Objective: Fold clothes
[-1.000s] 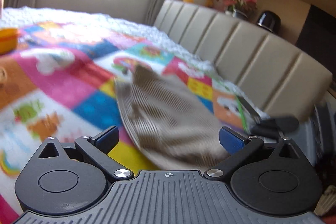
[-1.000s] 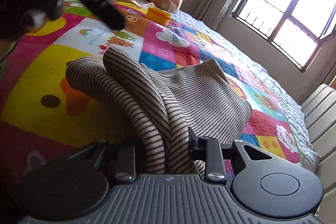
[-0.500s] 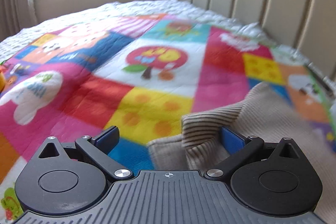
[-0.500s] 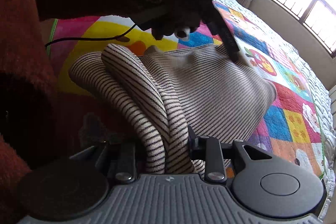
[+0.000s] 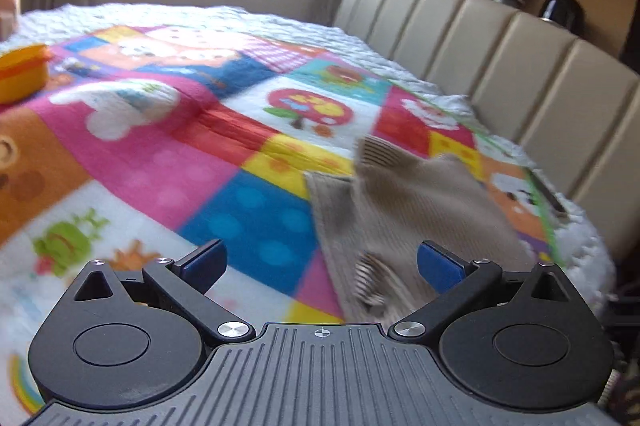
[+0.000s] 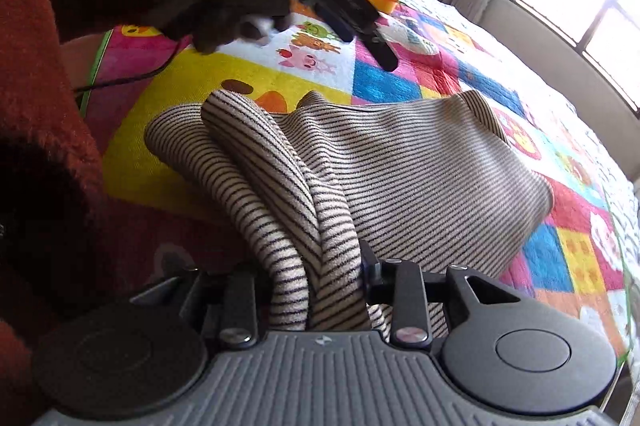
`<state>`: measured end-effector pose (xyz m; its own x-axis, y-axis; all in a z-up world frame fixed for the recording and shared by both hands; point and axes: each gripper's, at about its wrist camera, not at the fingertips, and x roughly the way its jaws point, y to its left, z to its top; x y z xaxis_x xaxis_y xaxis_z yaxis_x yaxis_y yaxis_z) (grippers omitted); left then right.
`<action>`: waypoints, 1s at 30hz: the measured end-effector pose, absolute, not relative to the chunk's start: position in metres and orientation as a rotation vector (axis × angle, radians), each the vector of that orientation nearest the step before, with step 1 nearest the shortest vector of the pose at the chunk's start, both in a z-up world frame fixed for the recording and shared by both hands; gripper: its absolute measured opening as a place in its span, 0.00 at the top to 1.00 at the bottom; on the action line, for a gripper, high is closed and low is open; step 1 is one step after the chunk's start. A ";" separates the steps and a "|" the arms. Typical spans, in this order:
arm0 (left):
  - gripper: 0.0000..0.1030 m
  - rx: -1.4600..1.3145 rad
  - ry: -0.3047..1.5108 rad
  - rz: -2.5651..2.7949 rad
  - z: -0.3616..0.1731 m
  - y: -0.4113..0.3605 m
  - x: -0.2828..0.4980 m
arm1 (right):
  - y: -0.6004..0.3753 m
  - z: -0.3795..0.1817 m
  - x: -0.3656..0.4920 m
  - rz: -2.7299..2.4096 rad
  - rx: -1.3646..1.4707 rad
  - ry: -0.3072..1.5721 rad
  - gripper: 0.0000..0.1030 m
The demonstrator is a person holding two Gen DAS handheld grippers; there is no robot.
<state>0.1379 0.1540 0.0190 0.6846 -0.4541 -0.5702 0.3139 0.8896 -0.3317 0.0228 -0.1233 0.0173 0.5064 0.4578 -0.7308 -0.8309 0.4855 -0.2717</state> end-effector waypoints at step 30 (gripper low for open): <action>0.00 -0.189 0.744 -0.450 0.002 0.132 0.113 | -0.133 0.049 0.015 0.784 -0.607 0.523 0.72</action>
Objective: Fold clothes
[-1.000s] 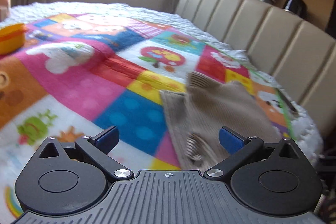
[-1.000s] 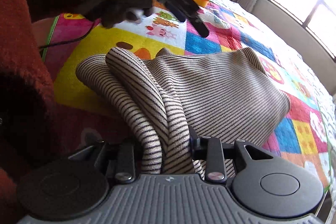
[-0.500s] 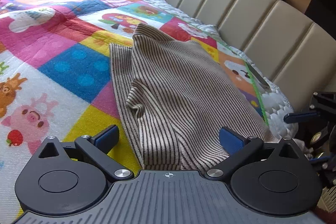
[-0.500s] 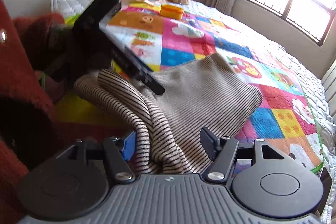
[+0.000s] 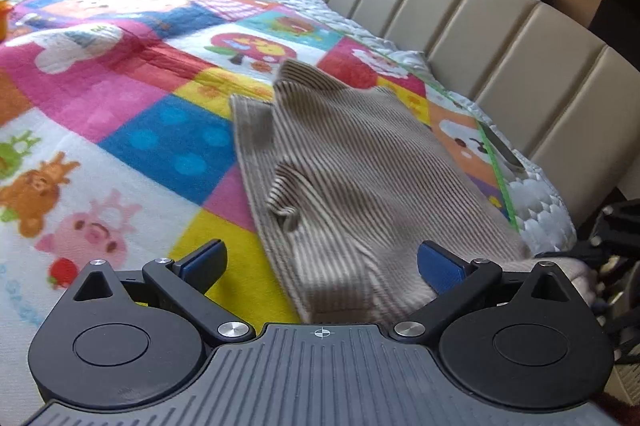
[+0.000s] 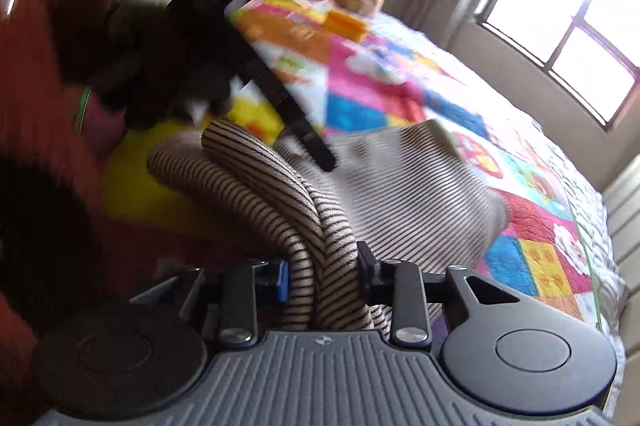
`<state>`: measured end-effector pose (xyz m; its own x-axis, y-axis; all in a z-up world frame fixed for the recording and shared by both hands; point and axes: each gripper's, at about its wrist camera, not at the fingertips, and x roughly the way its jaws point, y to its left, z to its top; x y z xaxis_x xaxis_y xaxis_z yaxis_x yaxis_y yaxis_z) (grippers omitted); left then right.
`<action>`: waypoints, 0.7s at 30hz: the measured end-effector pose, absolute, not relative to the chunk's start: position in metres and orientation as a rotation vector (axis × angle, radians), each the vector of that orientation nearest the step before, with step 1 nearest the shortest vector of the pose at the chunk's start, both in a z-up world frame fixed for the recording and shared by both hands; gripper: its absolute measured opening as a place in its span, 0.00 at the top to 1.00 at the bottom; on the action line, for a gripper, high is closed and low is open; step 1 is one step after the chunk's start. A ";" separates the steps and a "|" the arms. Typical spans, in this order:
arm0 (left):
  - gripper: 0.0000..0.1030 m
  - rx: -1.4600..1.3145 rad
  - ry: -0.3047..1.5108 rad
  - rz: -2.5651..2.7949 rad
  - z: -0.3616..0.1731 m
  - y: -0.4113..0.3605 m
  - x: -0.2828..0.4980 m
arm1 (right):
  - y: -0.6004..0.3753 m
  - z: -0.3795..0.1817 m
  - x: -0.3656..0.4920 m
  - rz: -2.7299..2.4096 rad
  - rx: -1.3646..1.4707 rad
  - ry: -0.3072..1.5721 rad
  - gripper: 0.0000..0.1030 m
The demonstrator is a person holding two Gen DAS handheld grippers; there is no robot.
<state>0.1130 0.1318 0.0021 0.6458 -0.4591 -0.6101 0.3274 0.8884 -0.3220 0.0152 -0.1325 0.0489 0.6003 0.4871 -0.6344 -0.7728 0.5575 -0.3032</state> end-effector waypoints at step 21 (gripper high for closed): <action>0.00 -0.104 0.648 -0.516 0.024 0.118 0.185 | -0.104 0.033 0.258 0.756 -0.564 0.637 0.66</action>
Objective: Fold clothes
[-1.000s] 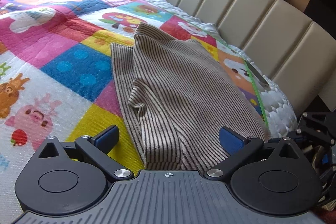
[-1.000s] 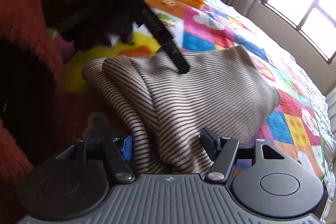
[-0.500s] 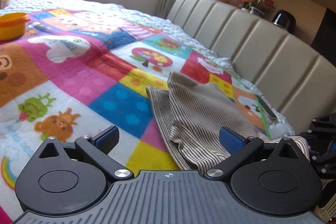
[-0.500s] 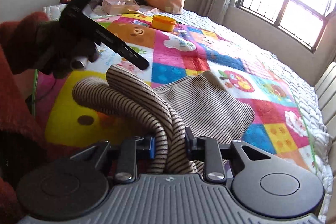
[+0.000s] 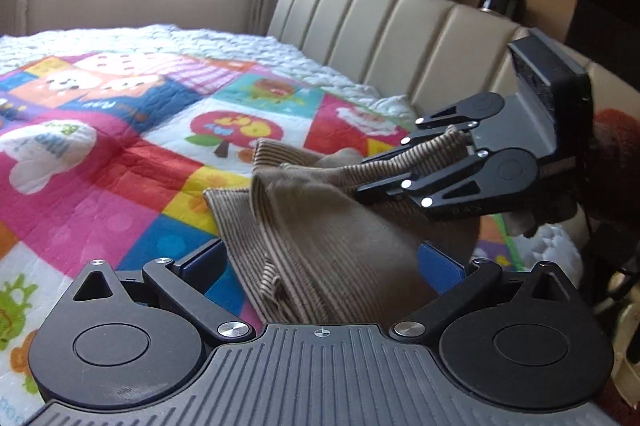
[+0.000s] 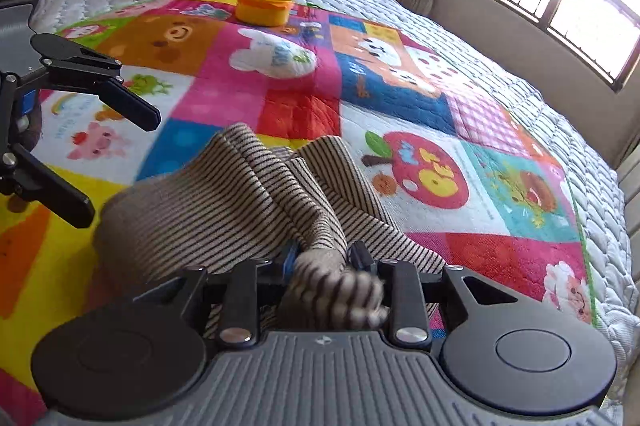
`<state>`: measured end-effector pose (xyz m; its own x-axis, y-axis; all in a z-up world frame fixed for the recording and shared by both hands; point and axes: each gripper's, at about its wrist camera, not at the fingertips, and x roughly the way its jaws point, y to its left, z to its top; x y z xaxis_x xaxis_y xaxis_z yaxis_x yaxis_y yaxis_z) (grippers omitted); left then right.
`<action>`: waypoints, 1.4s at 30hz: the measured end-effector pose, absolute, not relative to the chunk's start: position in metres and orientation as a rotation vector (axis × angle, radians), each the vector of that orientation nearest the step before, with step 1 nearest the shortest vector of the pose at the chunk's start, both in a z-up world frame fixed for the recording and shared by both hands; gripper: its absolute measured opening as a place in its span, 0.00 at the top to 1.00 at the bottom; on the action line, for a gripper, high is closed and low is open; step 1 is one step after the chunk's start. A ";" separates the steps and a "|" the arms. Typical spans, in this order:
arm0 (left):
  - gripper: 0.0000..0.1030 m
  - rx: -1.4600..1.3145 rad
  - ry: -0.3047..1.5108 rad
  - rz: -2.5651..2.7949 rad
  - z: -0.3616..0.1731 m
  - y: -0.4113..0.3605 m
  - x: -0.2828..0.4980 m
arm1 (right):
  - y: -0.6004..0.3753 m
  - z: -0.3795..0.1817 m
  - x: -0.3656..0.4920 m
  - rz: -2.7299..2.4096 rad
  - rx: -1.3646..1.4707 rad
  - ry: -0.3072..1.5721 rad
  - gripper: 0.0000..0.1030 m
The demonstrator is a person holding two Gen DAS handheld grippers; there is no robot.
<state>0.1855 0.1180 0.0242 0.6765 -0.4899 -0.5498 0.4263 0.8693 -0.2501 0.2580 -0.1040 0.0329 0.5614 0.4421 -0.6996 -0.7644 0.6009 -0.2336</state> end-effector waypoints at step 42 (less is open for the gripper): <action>0.00 -0.186 0.723 -0.545 0.002 0.113 0.178 | -0.233 -0.037 0.242 0.396 0.616 0.699 0.57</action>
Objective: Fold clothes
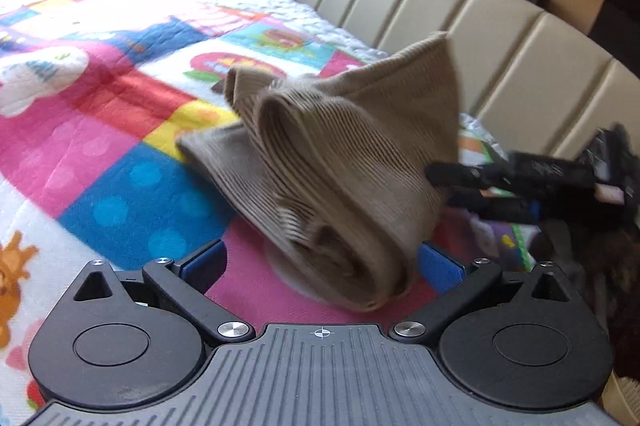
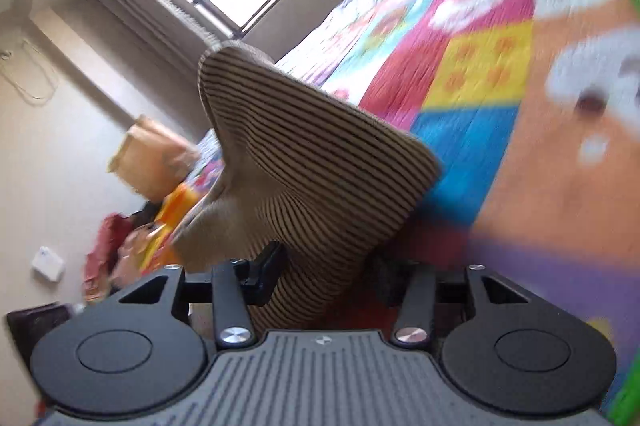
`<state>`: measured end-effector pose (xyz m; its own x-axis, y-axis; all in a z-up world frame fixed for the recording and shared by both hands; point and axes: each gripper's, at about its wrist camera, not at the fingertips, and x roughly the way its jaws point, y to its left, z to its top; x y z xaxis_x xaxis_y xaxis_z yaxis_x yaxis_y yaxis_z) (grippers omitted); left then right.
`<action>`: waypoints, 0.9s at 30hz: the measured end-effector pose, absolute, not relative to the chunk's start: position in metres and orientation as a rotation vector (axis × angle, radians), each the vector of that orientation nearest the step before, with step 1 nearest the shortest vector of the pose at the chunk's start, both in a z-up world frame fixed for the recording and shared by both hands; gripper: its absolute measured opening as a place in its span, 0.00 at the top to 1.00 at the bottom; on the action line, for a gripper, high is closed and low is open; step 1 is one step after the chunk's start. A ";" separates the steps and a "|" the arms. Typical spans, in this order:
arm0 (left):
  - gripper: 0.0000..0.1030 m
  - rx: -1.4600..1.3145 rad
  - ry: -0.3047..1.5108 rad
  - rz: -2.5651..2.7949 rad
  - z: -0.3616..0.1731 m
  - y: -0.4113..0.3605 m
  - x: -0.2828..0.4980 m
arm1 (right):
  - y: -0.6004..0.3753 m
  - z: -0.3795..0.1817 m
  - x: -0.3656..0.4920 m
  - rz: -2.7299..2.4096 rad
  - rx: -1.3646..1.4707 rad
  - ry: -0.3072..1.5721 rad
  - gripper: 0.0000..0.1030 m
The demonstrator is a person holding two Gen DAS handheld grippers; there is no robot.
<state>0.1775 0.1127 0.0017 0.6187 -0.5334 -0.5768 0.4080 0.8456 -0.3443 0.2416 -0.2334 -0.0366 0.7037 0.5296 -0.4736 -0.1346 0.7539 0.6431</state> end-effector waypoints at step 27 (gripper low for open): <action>0.11 -0.468 0.781 -0.549 -0.032 0.120 0.323 | -0.187 -0.040 0.230 0.337 0.620 0.755 0.00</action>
